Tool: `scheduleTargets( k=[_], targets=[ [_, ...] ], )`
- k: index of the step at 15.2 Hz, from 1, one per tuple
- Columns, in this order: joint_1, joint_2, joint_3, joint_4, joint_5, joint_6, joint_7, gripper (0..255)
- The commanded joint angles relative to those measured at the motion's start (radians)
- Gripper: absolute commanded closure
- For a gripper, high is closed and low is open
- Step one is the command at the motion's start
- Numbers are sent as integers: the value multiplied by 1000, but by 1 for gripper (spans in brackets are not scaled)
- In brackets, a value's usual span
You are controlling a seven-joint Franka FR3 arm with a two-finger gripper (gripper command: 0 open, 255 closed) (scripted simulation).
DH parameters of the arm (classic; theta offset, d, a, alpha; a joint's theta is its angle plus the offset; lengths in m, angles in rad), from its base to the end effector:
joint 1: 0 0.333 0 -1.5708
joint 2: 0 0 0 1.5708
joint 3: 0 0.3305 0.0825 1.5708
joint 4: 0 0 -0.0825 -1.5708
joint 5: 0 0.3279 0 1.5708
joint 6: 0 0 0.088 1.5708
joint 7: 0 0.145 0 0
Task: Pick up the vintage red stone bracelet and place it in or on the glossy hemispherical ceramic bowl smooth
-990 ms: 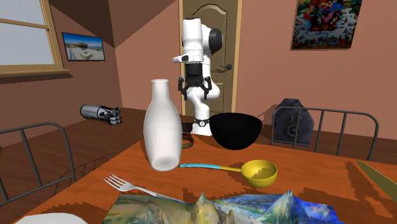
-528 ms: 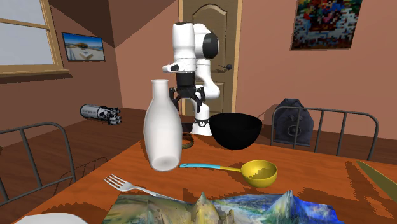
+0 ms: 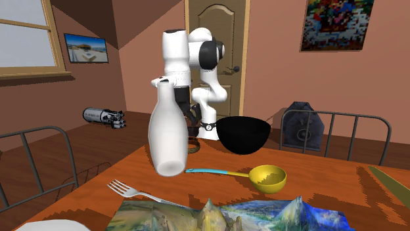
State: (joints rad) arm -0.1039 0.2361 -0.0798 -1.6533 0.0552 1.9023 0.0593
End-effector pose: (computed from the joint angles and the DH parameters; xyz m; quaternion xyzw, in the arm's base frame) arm 0.5765 -0.0972 0.4673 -0.9915 0.1288 -0.0079 0.0164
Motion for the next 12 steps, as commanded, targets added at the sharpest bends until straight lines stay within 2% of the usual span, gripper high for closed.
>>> scheduleTargets(
  k=[1, 7, 12],
  targets=[
    [-1, 17, 0, 1, 1, 16, 0, 0],
    [0, 33, 1, -52, 4, 85, -2, 0],
    [0, 34, 1, -52, 4, 85, -2, 0]
  ],
)
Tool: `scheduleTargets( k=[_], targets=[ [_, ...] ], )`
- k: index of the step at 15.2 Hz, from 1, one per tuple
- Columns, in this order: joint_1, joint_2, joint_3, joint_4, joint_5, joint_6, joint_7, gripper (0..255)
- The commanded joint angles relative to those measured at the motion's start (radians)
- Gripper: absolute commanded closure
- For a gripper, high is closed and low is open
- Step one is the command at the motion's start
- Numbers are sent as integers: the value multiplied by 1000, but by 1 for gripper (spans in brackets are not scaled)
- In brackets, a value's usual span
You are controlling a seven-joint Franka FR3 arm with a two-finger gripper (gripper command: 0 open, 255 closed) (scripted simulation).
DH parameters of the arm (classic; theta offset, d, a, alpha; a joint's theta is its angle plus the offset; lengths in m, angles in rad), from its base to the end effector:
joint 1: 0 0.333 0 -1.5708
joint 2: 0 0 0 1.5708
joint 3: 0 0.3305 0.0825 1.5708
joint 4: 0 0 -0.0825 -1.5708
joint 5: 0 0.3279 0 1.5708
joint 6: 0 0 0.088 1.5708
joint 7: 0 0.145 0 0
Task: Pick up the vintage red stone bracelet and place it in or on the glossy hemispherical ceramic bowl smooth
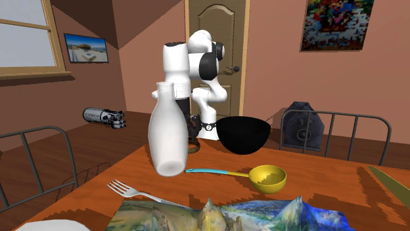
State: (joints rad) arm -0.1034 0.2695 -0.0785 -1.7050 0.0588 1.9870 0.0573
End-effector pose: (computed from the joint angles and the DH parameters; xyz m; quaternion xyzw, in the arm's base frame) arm 0.5832 -0.0976 0.4333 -0.9914 0.1294 -0.0078 0.0161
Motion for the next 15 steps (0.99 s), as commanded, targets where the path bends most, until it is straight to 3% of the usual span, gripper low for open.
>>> scheduleTargets(
  k=[1, 2, 3, 12, 15],
  targets=[
    [0, 0, 0, 0, 0, 0, 0, 0],
    [0, 0, 0, 0, 0, 0, 0, 0],
    [0, 0, 0, 0, 0, 0, 0, 255],
    [0, 0, 0, 0, 0, 0, 0, 255],
    [0, -9, 0, 28, -1, -37, 2, 255]
  ],
)
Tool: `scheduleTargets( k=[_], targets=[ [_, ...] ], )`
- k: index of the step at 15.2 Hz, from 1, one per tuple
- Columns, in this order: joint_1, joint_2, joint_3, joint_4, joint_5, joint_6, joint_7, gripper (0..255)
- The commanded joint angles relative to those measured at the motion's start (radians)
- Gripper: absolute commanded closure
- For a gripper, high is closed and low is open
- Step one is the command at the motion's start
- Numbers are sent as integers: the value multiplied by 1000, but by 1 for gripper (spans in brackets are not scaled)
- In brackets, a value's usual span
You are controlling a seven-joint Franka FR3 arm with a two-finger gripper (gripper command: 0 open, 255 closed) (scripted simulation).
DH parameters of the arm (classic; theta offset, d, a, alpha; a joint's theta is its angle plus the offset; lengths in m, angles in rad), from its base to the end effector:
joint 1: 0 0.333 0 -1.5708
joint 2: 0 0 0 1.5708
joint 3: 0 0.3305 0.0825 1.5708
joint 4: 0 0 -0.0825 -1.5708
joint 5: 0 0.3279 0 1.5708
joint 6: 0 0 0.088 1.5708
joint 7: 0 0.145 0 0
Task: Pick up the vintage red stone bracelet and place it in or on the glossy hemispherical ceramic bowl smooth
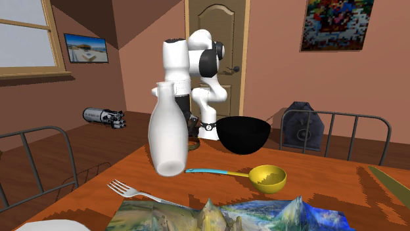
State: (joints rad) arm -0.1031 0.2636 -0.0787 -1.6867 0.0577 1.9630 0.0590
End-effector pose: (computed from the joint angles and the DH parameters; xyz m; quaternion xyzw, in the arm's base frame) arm 0.5827 -0.0973 0.4423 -0.9914 0.1294 -0.0078 0.0161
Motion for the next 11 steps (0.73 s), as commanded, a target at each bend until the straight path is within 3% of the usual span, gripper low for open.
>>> scheduleTargets(
  k=[1, 11],
  targets=[
    [0, -5, 0, 20, -1, -25, 1, 255],
    [-1, -19, -2, 136, -4, -155, 6, 255]
  ],
)
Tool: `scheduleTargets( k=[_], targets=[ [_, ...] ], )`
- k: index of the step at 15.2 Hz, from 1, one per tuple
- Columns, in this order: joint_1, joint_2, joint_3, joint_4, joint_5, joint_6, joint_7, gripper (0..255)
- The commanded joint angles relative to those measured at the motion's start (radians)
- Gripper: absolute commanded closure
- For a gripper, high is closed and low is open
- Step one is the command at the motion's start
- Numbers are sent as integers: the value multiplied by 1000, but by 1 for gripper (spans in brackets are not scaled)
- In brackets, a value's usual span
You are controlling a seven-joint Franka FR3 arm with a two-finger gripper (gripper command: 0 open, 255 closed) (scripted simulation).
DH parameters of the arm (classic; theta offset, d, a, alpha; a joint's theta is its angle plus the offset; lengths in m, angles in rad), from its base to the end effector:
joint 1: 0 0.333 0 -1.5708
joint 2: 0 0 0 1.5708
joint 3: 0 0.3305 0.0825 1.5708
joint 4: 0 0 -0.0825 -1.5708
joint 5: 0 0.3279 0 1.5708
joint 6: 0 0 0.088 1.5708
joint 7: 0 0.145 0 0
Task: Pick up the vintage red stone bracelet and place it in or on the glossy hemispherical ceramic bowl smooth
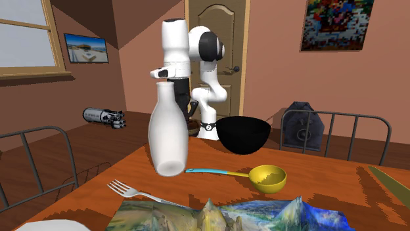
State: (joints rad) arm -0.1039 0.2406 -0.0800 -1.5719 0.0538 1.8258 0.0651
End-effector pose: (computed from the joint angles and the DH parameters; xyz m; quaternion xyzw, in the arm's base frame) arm 0.5789 -0.0967 0.4926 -0.9914 0.1295 -0.0080 0.0161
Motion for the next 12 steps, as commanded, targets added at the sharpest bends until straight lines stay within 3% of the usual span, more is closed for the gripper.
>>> scheduleTargets(
  k=[1, 12],
  targets=[
    [-1, 4, 0, 34, 0, -31, 0, 255],
    [-4, 21, -1, 206, 0, -186, 5, 255]
  ],
)
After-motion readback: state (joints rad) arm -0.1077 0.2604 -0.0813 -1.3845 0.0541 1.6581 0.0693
